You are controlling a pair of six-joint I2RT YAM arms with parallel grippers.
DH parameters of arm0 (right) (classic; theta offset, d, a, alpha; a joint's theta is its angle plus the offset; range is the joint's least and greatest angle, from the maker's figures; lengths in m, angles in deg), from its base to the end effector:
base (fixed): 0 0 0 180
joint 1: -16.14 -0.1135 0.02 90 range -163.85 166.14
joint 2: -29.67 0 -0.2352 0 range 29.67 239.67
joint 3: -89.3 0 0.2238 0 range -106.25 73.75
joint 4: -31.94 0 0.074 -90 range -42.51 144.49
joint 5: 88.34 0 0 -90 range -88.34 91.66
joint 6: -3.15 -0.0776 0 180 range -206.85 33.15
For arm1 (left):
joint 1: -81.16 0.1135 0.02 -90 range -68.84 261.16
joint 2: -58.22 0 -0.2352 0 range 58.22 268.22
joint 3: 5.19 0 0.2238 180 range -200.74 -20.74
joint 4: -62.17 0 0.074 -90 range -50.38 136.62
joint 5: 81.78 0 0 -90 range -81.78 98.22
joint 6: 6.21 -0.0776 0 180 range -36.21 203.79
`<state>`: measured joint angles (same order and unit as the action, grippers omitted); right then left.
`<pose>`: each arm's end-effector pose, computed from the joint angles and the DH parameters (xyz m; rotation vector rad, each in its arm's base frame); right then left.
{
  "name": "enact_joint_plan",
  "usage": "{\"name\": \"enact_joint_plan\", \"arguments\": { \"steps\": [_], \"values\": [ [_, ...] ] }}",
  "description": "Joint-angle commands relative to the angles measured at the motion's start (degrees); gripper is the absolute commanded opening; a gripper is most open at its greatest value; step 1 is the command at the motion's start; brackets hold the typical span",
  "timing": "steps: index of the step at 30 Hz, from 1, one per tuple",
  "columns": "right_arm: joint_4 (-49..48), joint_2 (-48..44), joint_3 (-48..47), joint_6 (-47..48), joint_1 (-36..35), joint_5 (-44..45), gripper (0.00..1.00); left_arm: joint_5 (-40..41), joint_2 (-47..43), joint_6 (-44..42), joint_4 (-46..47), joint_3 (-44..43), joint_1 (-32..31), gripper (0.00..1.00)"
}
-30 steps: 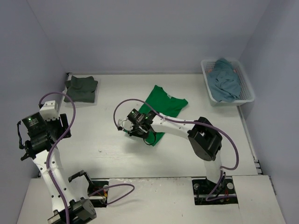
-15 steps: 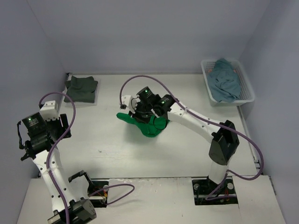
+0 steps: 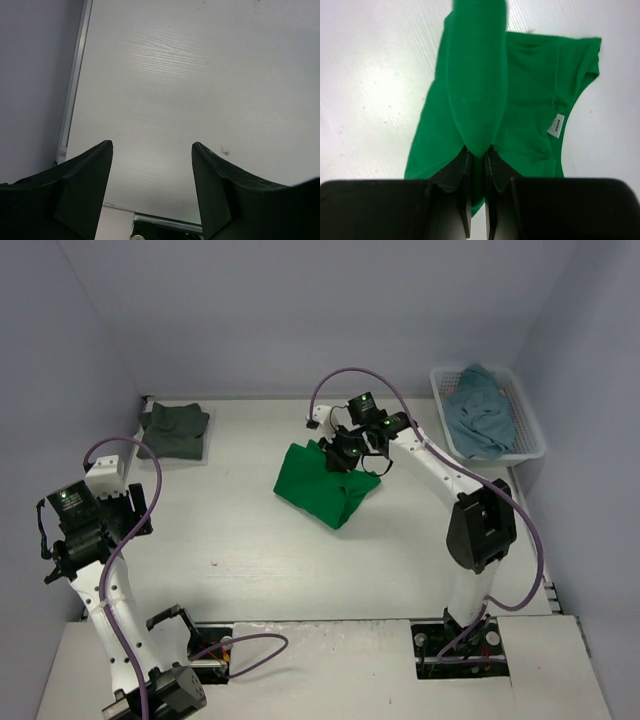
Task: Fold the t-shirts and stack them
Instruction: Fold the tshirt
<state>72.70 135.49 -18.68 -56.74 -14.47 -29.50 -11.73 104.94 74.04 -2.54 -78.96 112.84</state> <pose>0.3389 0.2471 0.2606 -1.3536 1.7323 0.6121 0.1623 0.0691 0.2967 -0.2291 2.1706 0.0203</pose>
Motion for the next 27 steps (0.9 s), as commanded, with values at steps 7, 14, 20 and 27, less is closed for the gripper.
{"name": "enact_joint_plan", "arguments": {
  "steps": [7, 14, 20, 27],
  "values": [
    [-0.69, 5.71, -1.27, 3.73, 6.70, -6.37, 0.00, -0.53, 0.30, 0.18, 1.53, -1.90, 0.49, 0.59],
    [-0.87, 8.87, -1.00, 5.75, 8.81, -8.83, 0.00, -0.62, 0.30, 0.27, 1.44, -1.90, 0.49, 0.59],
    [-1.66, 12.56, -3.02, 7.16, 10.04, -11.90, 0.00, -0.80, 0.13, 0.27, 1.44, -1.90, 0.40, 0.59],
    [-1.75, 17.13, -5.92, 8.39, 10.66, -15.07, 0.00, -1.15, -0.05, 0.53, 1.79, -1.29, 0.49, 0.59]
  ]
}}
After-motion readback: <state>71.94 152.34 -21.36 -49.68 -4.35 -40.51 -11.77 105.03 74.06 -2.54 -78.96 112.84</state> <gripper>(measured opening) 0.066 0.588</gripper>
